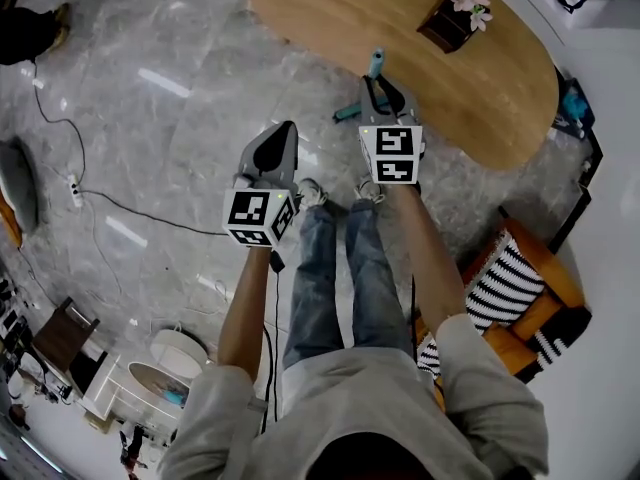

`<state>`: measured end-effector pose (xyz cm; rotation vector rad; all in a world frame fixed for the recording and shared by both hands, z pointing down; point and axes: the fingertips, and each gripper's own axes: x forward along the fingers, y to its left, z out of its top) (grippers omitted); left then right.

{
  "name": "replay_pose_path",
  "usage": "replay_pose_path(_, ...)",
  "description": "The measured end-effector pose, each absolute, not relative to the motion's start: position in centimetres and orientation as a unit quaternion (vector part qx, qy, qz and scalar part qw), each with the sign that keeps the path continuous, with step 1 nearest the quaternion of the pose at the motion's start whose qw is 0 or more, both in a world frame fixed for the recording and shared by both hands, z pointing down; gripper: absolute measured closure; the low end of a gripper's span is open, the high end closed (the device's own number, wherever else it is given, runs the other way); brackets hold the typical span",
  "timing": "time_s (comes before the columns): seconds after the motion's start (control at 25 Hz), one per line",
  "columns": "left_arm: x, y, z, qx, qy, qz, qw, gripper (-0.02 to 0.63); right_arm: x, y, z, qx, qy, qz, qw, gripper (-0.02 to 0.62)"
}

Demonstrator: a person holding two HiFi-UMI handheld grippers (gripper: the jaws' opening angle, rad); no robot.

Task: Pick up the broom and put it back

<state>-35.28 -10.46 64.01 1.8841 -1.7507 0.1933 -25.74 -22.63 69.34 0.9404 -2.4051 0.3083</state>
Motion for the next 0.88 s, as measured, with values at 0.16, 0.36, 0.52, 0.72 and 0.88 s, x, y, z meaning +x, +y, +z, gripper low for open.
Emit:
replay_pose_path(0.16, -35.4, -10.8, 63.8, 0.7, -0.655, 0.071, 0.277, 0.606, -27.5, -21.8, 67.7, 0.321, -0.909, 0.108, 0.244, 0.515)
replay_pose_path(0.36, -35.3, -11.1, 63.7, 0.7, -0.655, 0.07, 0.276, 0.606, -30.3, -20.2, 67.2, 0.273, -0.928, 0.101, 0.233, 0.515)
replay_pose_path(0.52, -35.6, -10.8, 63.7, 0.697, -0.658, 0.07, 0.277, 0.606, -31.6, -18.8, 67.5, 0.248, -0.937, 0.096, 0.227, 0.515)
replay_pose_path(0.72, -36.0, -10.2, 64.2, 0.692, -0.66, 0.069, 0.283, 0.606, -31.5, -17.0, 67.9, 0.214, -0.949, 0.109, 0.205, 0.509)
replay_pose_path(0.88, -36.3, -10.0, 64.4, 0.688, -0.665, 0.066, 0.284, 0.606, -31.4, -16.5, 67.7, 0.201, -0.953, 0.111, 0.199, 0.508)
